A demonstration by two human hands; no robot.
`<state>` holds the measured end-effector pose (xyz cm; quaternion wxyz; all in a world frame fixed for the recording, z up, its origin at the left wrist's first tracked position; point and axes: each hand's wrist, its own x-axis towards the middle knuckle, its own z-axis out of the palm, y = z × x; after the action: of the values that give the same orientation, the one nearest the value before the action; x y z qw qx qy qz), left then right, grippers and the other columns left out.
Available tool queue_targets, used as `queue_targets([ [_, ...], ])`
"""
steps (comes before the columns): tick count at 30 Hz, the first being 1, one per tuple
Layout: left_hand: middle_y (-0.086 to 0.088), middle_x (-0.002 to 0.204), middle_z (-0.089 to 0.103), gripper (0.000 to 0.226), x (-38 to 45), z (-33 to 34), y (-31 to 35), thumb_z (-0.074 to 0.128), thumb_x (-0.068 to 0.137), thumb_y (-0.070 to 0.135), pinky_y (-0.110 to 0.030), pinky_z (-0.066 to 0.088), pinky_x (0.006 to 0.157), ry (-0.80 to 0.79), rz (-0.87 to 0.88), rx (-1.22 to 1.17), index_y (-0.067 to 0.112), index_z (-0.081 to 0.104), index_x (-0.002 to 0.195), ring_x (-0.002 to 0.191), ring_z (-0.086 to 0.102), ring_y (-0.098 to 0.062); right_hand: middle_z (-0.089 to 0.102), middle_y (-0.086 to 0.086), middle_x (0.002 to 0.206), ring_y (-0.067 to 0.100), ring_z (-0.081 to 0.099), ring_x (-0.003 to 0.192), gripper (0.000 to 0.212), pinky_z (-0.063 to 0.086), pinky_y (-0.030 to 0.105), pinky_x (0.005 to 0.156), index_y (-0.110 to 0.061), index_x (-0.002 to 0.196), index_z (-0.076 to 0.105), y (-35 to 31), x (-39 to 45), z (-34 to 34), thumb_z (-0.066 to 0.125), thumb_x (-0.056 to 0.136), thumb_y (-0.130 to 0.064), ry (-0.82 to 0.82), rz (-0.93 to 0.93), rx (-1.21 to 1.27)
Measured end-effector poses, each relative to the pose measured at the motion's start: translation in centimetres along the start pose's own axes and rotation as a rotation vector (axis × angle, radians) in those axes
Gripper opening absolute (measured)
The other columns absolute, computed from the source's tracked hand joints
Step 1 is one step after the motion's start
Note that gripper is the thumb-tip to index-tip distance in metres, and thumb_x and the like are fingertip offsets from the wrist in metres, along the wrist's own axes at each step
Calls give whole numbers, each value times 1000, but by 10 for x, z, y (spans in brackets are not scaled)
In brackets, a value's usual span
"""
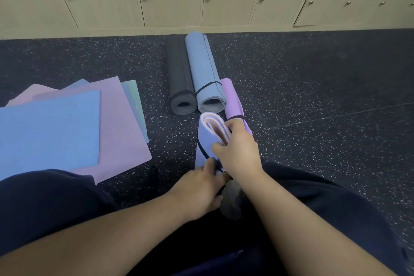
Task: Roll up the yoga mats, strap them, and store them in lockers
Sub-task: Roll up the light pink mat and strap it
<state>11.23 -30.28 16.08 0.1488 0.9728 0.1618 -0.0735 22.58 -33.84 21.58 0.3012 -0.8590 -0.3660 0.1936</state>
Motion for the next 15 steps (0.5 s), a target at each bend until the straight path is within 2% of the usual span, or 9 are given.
queue_targets([
  [3,-15,136,30,57,1,0,4,51,90,33,-38,43,74,19,-25,3,19,32,142,96,55,-36,49,-7,91,18,46,81,40,31,27,65,-18,119,45,3,2,0,61,83,-16,5,-3,30],
  [5,-13,135,32,58,2,-1,1,42,93,36,-37,44,73,31,-29,37,15,27,145,96,57,-35,48,-12,86,16,47,78,41,26,23,59,-20,119,46,6,4,-3,64,82,-19,15,10,68],
  [6,-13,133,38,56,2,-4,-1,35,93,36,-36,44,71,88,2,44,12,30,143,93,59,-35,48,-14,85,14,47,79,43,26,22,59,-20,119,47,8,5,-4,66,81,-21,12,12,89],
  [8,-15,122,53,46,2,-18,-3,31,94,29,-35,40,65,188,57,69,5,42,131,87,61,-34,50,-14,93,11,47,85,51,28,20,63,-20,122,47,10,8,-8,73,79,-25,-11,10,135],
  [11,-15,110,61,25,0,-26,-17,40,100,19,-31,25,67,222,35,-18,6,42,120,94,57,-36,52,-13,101,8,50,93,60,38,23,78,-20,123,46,11,9,-9,80,74,-30,-40,-19,171],
  [14,-7,96,55,13,1,-35,-24,49,92,19,-29,30,68,417,-57,-240,15,42,102,91,53,-27,60,-10,106,12,58,98,60,44,26,82,-23,121,47,9,10,-5,80,72,-33,-63,-45,135],
  [15,-5,99,52,17,3,-35,-27,49,85,21,-29,35,73,505,-43,-229,18,41,100,93,49,-23,61,-9,108,13,58,99,61,45,27,84,-23,122,47,8,9,-5,80,72,-36,-69,-52,138],
])
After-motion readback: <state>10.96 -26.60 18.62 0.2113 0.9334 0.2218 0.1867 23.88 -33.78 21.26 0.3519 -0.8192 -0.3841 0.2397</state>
